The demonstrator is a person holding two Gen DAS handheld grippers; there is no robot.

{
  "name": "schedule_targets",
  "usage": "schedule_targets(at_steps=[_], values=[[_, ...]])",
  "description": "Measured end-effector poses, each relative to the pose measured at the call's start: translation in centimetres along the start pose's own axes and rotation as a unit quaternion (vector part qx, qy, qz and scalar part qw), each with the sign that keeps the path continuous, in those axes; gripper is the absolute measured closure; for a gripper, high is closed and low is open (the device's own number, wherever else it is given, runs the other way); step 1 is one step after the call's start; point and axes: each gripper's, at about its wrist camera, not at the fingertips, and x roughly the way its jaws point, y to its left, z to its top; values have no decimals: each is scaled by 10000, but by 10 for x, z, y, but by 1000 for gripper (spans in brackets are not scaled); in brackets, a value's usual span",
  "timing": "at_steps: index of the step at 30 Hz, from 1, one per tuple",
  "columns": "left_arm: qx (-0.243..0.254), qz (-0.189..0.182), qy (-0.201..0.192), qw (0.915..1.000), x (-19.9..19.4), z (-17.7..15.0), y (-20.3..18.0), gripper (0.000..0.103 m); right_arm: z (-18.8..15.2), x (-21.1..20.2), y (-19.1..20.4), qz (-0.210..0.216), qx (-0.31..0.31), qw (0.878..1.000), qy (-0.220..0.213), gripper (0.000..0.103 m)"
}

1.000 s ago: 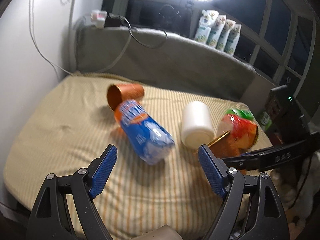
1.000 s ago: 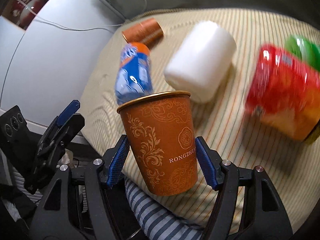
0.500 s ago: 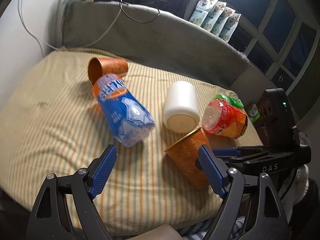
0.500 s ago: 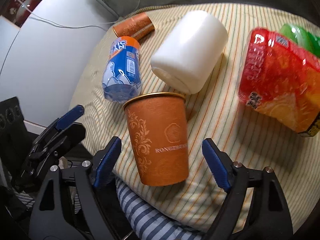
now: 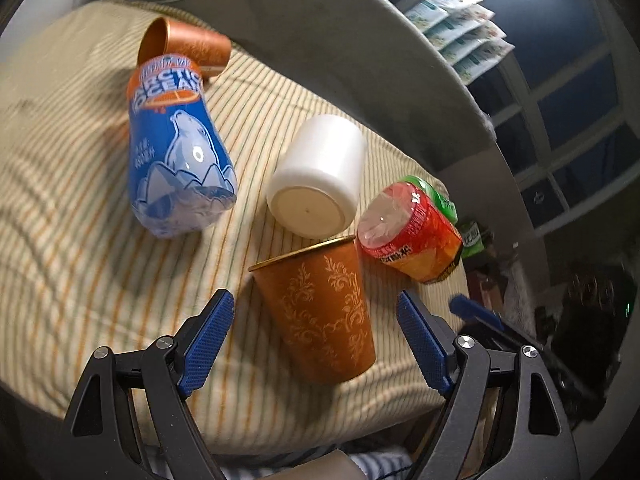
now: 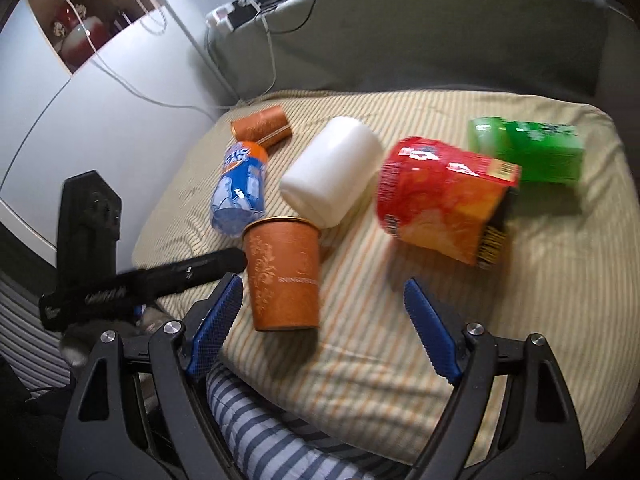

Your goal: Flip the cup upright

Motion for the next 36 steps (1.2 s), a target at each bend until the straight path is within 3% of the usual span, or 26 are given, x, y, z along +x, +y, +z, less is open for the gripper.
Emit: schedule_targets(at_steps=[9, 21, 36], values=[[-169, 166, 11, 9997, 19, 4, 0, 22, -11, -17, -26, -58, 314, 9993, -191, 18], [-231, 191, 90, 9995, 31, 10, 5, 34, -16, -18, -29, -123, 350, 9991, -211, 18], [412, 370, -306, 9980, 13, 1, -13, 37, -19, -22, -34, -196, 488, 9981, -313, 18]])
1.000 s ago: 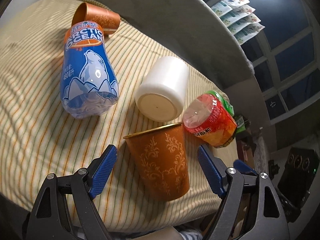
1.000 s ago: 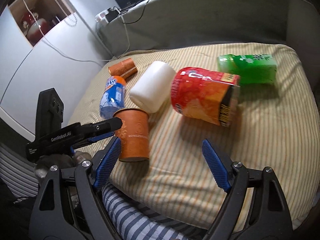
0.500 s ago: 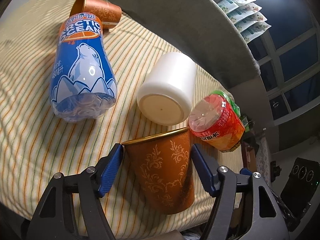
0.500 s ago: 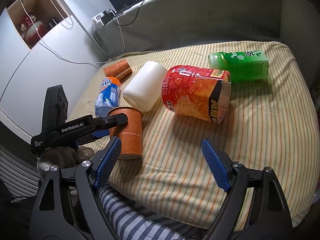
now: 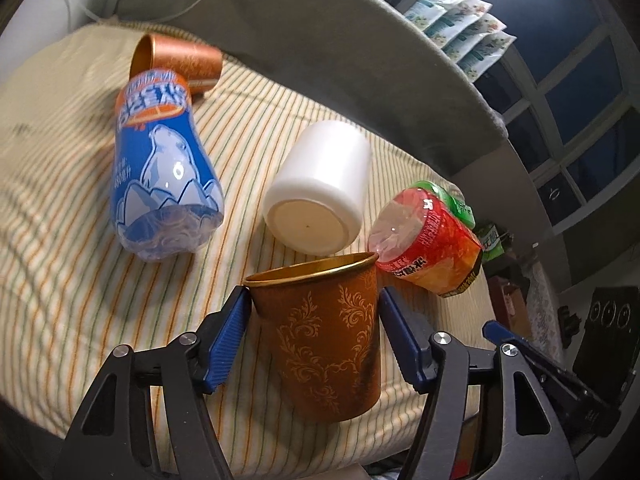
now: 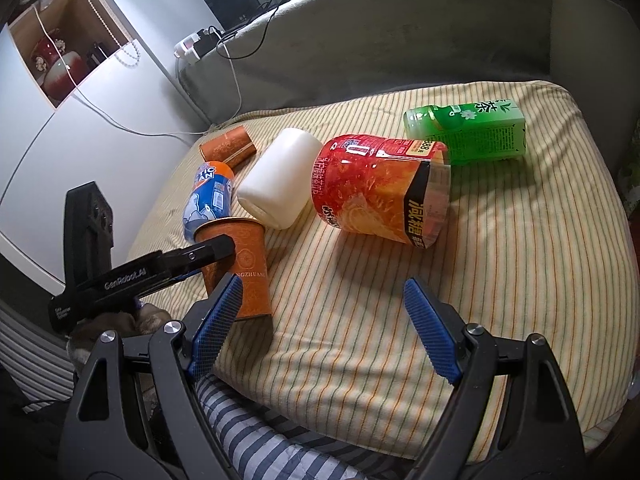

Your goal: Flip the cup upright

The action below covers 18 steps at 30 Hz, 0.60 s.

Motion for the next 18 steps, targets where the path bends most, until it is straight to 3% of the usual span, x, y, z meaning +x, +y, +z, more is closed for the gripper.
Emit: schedule_targets(at_steps=[7, 18], values=[[571, 252, -388, 9973, -9, -3, -16, 38, -1, -4, 2, -36, -12, 9999, -103, 18], [978, 371, -581, 9928, -18, -12, -28, 42, -4, -8, -3, -97, 128, 9997, -203, 18]])
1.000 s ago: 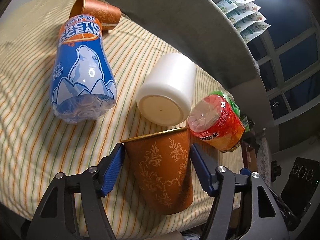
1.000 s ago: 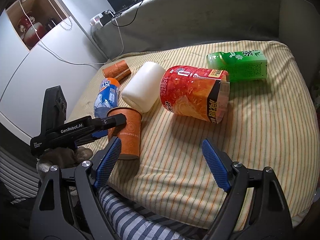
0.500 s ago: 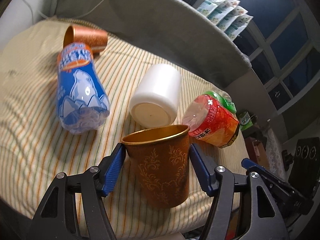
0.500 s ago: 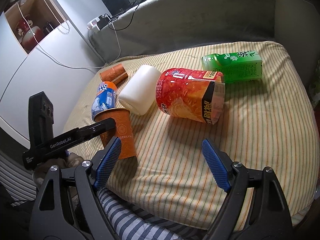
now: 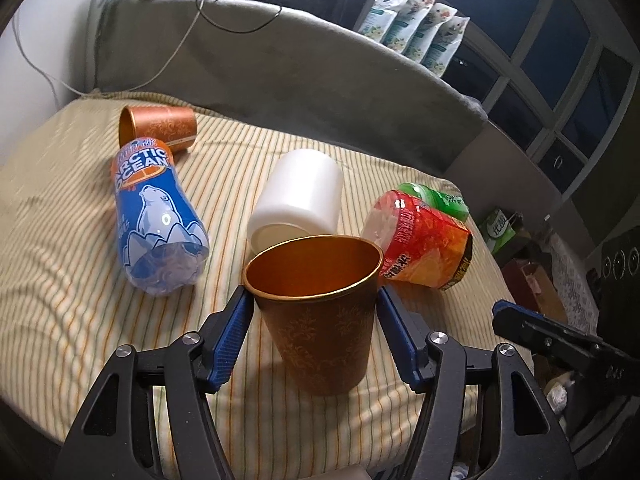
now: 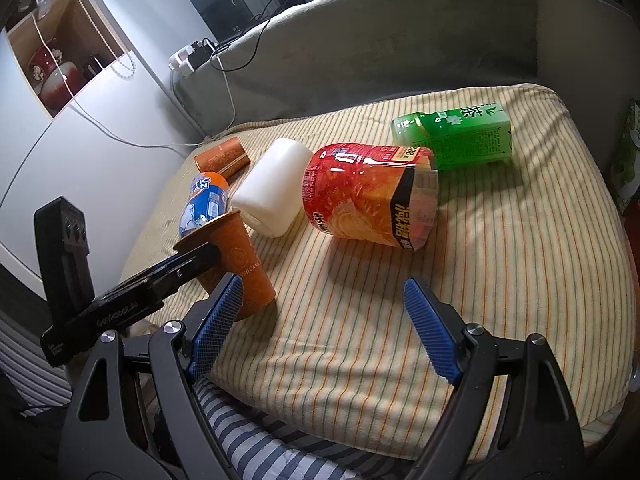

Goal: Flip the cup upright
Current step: 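Hold the upright cup with the left gripper and settle it on the bed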

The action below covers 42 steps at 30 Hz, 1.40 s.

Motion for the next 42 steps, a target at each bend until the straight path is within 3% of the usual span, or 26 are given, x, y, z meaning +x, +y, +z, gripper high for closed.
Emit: schedule_targets(at_steps=[11, 16, 19, 26, 29, 42], values=[[321, 32, 23, 9995, -1, -14, -10, 45, -3, -4, 1, -34, 49, 9999, -86, 18], [66, -46, 99, 9999, 0, -11, 1, 45, -5, -6, -2, -51, 87, 9999, -100, 18], [-84, -87, 165, 9998, 2, -7, 8, 34, -6, -5, -2, -64, 89, 9999, -84, 18], [-17, -44, 136, 9999, 11, -3, 4, 37, -6, -1, -3, -44, 113, 9999, -54, 18], [173, 61, -4, 9998, 9, -3, -1, 42, -7, -1, -3, -65, 107, 9999, -52, 18], [991, 292, -435, 9937, -6, -28, -19, 44, -9, -3, -6, -61, 185, 9997, -115, 18]])
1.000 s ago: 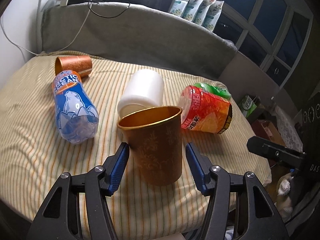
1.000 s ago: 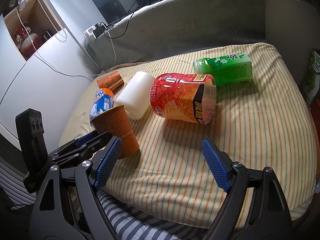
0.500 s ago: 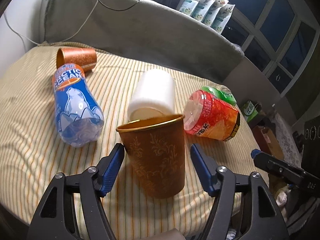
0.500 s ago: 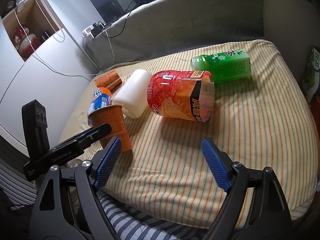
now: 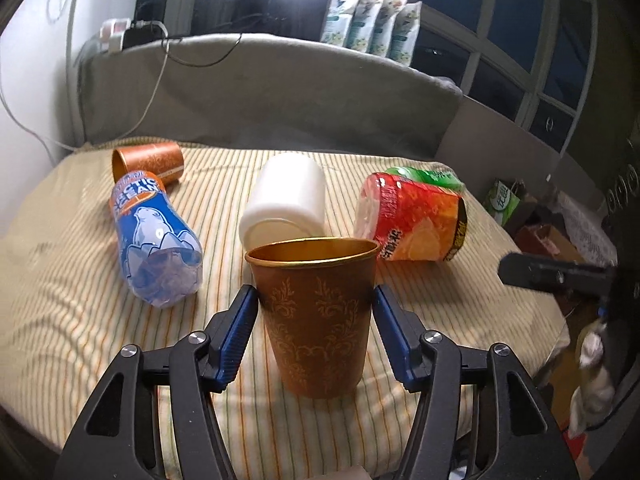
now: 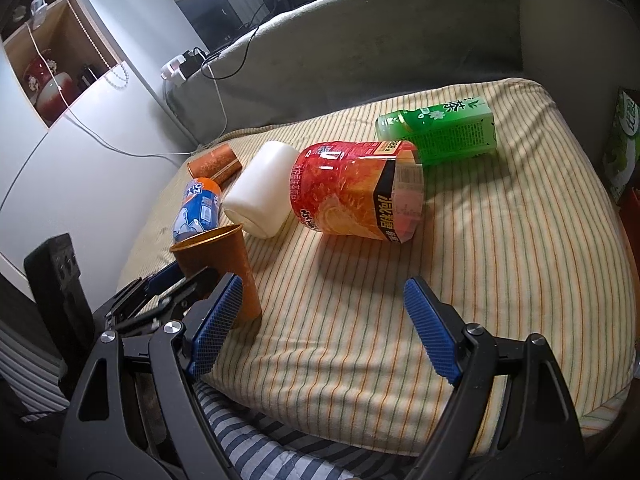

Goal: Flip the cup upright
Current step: 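Hold the upright cup with the left gripper and settle it on the bed, then open the left gripper and pull it back from the upright cup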

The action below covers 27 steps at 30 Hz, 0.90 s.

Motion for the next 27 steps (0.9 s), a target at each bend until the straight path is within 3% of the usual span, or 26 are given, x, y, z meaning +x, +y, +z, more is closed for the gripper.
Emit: schedule_targets(at_steps=[20, 22, 24, 27], values=[[228, -116, 57, 9997, -19, -31, -5, 47, -17, -9, 23, -36, -175, 9998, -115, 18], [271, -165, 88, 9995, -22, -34, -7, 46, -19, -11, 27, -32, -212, 9997, -130, 18], [302, -186, 96, 9993, -24, -36, -8, 37, -21, -13, 31, -27, -255, 9995, -177, 18], [298, -170, 85, 9994, -27, -38, -6, 34, -23, -20, 38, -58, -364, 9988, -312, 18]])
